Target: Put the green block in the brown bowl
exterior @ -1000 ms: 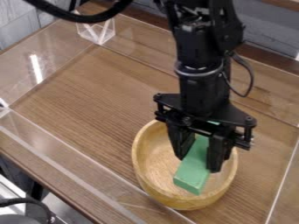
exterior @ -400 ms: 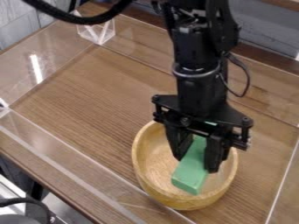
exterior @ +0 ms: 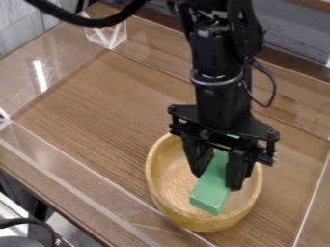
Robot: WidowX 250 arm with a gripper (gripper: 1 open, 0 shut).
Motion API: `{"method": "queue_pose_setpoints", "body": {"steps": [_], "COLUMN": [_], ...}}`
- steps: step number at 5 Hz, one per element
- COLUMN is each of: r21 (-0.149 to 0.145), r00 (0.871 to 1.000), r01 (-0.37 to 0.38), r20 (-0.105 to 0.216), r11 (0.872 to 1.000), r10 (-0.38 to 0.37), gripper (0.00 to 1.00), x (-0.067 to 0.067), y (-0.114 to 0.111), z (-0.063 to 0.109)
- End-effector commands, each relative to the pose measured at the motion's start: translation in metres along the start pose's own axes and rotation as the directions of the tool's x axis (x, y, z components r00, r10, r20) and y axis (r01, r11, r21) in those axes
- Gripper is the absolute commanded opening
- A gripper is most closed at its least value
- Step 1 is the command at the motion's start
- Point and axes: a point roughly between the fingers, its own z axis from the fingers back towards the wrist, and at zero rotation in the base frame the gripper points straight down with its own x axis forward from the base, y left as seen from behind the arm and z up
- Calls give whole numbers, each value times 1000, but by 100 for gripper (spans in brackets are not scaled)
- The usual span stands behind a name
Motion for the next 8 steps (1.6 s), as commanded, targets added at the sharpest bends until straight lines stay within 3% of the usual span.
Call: {"method": "queue_pose_setpoints", "body": {"steps": [1,8], "r21": [-11,-20], "r00": [1000,1000], "r01": [-2,-11], "r20": [26,21], "r11": [1000,1000], "r10": [2,11], "gripper": [0,0], "x": [4,0], "y": [0,2], "z": [6,8]}}
